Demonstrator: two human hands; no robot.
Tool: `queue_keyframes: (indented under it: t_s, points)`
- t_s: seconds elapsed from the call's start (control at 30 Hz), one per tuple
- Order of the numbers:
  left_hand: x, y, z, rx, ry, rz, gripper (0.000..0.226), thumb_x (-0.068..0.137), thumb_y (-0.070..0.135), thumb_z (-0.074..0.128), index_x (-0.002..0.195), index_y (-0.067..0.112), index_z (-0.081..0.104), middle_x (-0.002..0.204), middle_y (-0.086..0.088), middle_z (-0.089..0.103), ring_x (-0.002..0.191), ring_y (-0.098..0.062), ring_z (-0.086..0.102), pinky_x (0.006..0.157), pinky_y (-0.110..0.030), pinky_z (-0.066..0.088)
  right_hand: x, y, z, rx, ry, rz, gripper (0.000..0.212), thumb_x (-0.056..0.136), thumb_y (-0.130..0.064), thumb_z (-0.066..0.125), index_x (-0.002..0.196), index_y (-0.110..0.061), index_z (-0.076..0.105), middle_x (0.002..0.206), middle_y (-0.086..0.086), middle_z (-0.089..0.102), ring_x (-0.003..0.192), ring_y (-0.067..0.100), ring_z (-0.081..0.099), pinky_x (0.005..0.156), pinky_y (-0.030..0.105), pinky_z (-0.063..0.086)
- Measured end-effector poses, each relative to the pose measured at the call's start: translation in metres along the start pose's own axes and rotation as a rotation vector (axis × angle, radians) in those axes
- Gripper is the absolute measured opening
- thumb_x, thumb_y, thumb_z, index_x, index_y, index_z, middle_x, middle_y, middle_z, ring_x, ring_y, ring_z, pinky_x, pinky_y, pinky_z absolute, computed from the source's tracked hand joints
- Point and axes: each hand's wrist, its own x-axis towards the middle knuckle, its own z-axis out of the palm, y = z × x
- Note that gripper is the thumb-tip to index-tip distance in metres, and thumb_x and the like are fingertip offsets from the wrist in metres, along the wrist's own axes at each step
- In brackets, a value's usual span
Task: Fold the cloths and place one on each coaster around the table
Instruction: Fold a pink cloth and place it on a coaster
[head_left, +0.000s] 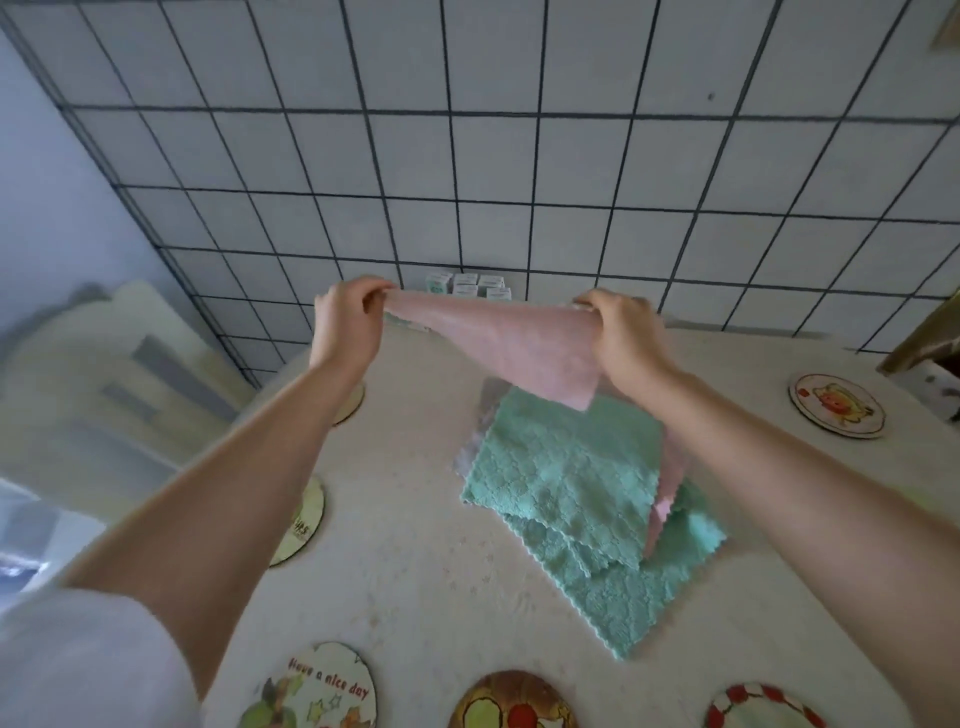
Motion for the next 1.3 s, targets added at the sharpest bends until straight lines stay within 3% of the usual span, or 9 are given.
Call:
queue_keyframes:
  t_s: [0.17, 0.27, 0.5, 0.67, 0.73, 0.87, 0.97, 1.1, 1.3]
  points:
    - [-0.046, -0.051, -0.08, 0.089, 0.086, -0.008, 0.023, 0.093, 0.006, 0.052, 0.105, 0.009, 0.071, 0.092, -0.002, 0.072, 0.072, -0.019, 0.064, 0.085, -0.023, 0.048, -0.03, -0.063, 0.03, 0.133, -0.072, -0.084, 0.037, 0.082, -0.001, 0.048, 0.107, -0.022, 0.067, 0.1, 0.008, 0.072, 0.086, 0.024, 0.067, 0.076, 0.034, 0.054]
    - [-0.09, -0.095, -0.111, 0.158, 0.062, 0.0, 0.024, 0.091, 0.002, 0.054, 0.105, 0.009, 0.071, 0.102, -0.006, 0.072, 0.088, -0.023, 0.067, 0.092, -0.034, 0.05, -0.072, -0.089, 0.054, 0.087, -0.164, -0.164, 0.035, 0.087, -0.002, 0.051, 0.114, -0.019, 0.066, 0.11, 0.005, 0.07, 0.1, 0.023, 0.064, 0.083, 0.031, 0.05]
    - [-0.211, -0.202, -0.133, 0.229, -0.221, 0.13, 0.027, 0.078, -0.009, 0.068, 0.098, 0.007, 0.074, 0.101, -0.006, 0.073, 0.084, -0.018, 0.072, 0.083, -0.032, 0.056, -0.184, -0.099, 0.132, 0.05, -0.525, -0.164, 0.031, 0.092, -0.01, 0.054, 0.122, -0.013, 0.062, 0.128, 0.007, 0.06, 0.124, 0.019, 0.052, 0.101, 0.021, 0.034]
    - [-0.29, -0.248, -0.129, 0.28, -0.431, 0.266, 0.018, 0.08, 0.008, 0.07, 0.097, 0.015, 0.075, 0.102, 0.0, 0.073, 0.093, -0.016, 0.071, 0.088, -0.036, 0.053, -0.265, -0.085, 0.154, 0.039, -0.73, -0.159, 0.032, 0.095, -0.011, 0.051, 0.126, -0.016, 0.058, 0.135, 0.001, 0.054, 0.127, 0.01, 0.048, 0.106, 0.011, 0.023]
    - [-0.309, -0.257, -0.129, 0.278, -0.494, 0.322, 0.025, 0.095, 0.022, 0.051, 0.098, 0.015, 0.075, 0.103, 0.002, 0.073, 0.097, -0.015, 0.07, 0.088, -0.036, 0.055, -0.286, -0.079, 0.157, 0.0, -0.779, -0.172, 0.031, 0.093, -0.01, 0.055, 0.122, -0.017, 0.061, 0.131, 0.0, 0.058, 0.127, 0.009, 0.048, 0.108, 0.013, 0.026]
    - [-0.327, -0.265, -0.119, 0.306, -0.621, 0.318, 0.033, 0.087, 0.027, 0.046, 0.102, 0.019, 0.073, 0.108, 0.006, 0.071, 0.106, -0.016, 0.065, 0.095, -0.031, 0.05, -0.306, -0.074, 0.163, -0.02, -0.722, -0.105, 0.026, 0.089, -0.014, 0.061, 0.114, -0.019, 0.067, 0.123, -0.006, 0.064, 0.128, 0.009, 0.047, 0.105, 0.013, 0.025]
    - [-0.332, -0.264, -0.104, 0.323, -0.684, 0.355, 0.03, 0.079, 0.022, 0.068, 0.109, 0.021, 0.071, 0.119, 0.006, 0.067, 0.114, -0.013, 0.061, 0.102, -0.029, 0.042, -0.315, -0.074, 0.167, -0.028, -0.726, -0.088, 0.028, 0.092, -0.018, 0.056, 0.119, -0.018, 0.064, 0.127, -0.006, 0.06, 0.13, 0.007, 0.043, 0.104, 0.009, 0.019]
    - [-0.335, -0.258, -0.091, 0.337, -0.818, 0.36, 0.061, 0.065, 0.036, 0.083, 0.122, 0.025, 0.064, 0.129, 0.007, 0.06, 0.119, -0.011, 0.057, 0.103, -0.032, 0.038, -0.318, -0.072, 0.168, 0.005, -0.707, -0.019, 0.028, 0.093, -0.019, 0.056, 0.12, -0.018, 0.063, 0.127, -0.007, 0.06, 0.126, 0.004, 0.046, 0.103, 0.007, 0.021]
    - [-0.337, -0.248, -0.071, 0.392, -0.875, 0.341, 0.074, 0.073, 0.05, 0.073, 0.137, 0.023, 0.047, 0.14, 0.005, 0.05, 0.128, -0.013, 0.049, 0.106, -0.037, 0.034, -0.307, -0.074, 0.169, 0.136, -0.596, 0.121, 0.019, 0.089, -0.02, 0.063, 0.106, -0.018, 0.07, 0.099, -0.007, 0.072, 0.088, -0.001, 0.065, 0.082, 0.006, 0.045]
